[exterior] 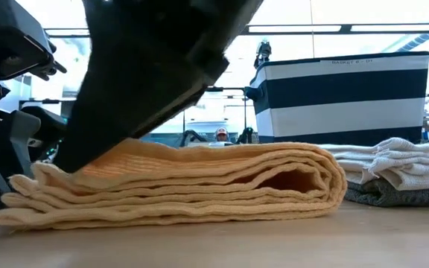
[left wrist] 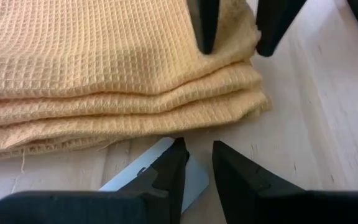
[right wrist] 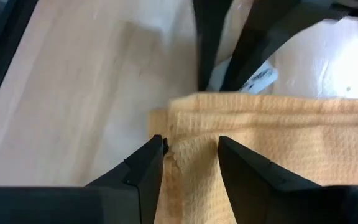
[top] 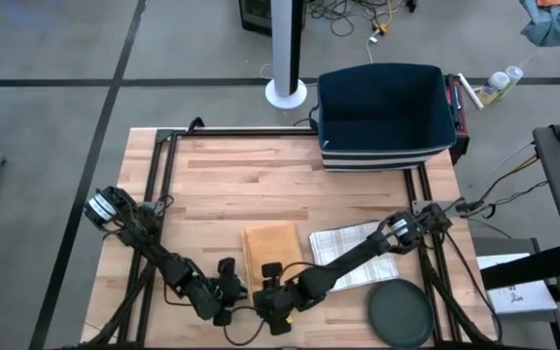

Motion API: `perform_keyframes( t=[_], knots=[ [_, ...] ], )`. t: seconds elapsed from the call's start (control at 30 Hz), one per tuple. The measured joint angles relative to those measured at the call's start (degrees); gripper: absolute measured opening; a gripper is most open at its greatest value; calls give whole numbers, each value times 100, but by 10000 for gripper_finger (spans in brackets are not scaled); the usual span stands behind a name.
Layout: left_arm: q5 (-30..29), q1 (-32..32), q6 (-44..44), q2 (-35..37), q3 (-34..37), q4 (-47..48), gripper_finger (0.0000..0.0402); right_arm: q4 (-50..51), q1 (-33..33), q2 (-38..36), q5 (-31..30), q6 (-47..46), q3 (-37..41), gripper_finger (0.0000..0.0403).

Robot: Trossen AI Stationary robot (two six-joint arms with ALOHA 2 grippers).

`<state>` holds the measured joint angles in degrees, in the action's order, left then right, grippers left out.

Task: Fold kitchen towel into neat rectangle
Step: Fold the orange towel

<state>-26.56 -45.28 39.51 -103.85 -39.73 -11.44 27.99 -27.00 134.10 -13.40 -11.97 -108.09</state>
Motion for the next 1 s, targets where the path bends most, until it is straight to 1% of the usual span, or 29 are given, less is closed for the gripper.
perform_keyframes(
  t=[0.2, 0.4, 0.5, 0.8, 0.9, 1.0],
  knots=[
    [-5, 7, 10, -5, 5, -18, 75, 29, 20, 0, 14, -4, 0, 132],
    [-9, 9, 16, -7, 9, -45, 75, 398, -48, -73, 41, 5, -234, 121],
    [-49, 11, -55, -11, 13, -101, 75, 637, -84, -81, 51, 89, -287, 129],
    [-110, 15, -151, -20, 16, -309, 75, 592, -87, -70, 39, 136, -140, 166],
    [-116, 13, -152, -20, 16, -324, 75, 486, -85, -70, 34, 129, -140, 168],
    [-127, 15, -153, -20, 18, -353, 75, 431, -68, -45, 22, 138, -138, 160]
  ],
)
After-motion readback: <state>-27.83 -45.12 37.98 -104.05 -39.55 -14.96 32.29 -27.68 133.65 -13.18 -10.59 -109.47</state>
